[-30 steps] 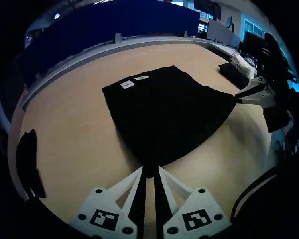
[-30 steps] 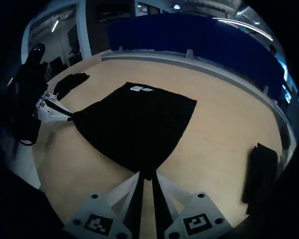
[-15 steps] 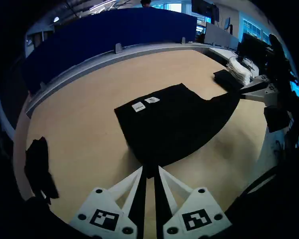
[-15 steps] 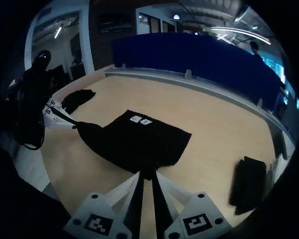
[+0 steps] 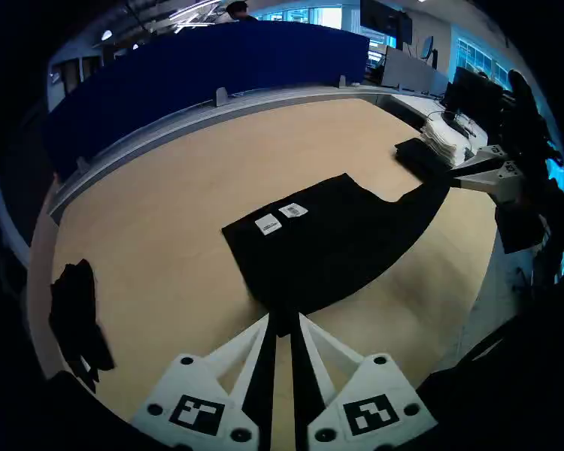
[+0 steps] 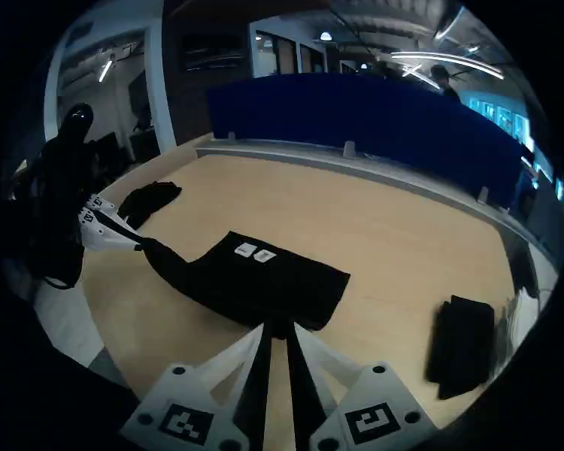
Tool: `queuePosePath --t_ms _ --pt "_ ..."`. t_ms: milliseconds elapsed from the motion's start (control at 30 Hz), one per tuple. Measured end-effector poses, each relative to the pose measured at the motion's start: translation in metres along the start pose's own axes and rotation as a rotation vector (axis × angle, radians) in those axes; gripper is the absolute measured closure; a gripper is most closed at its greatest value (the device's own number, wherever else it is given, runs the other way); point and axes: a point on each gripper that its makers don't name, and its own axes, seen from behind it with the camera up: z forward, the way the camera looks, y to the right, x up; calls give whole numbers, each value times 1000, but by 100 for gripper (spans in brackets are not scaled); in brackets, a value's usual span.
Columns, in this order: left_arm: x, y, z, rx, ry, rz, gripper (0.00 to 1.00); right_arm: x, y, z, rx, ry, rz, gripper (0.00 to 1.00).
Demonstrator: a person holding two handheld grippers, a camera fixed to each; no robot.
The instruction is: Fold towel
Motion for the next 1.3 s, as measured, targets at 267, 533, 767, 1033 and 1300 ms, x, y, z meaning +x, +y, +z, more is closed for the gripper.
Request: queuePosePath --t_ms 267,533,767,1033,1300 --pt "8 -6 17 8 -5 1 88 2 9 11 -8 -12 -3 86" --pt "25 -21 43 16 -10 18 88 12 28 38 -23 -21 -12 86" --pt "40 -38 72 21 -17 53 88 20 48 70 -31 -30 -14 86" --pt "41 -48 104 5 -37 67 88 17 66 101 -38 -58 5 86" --pt "32 -48 116 -15 -51 55 87 3 71 111 -47 -82 29 86"
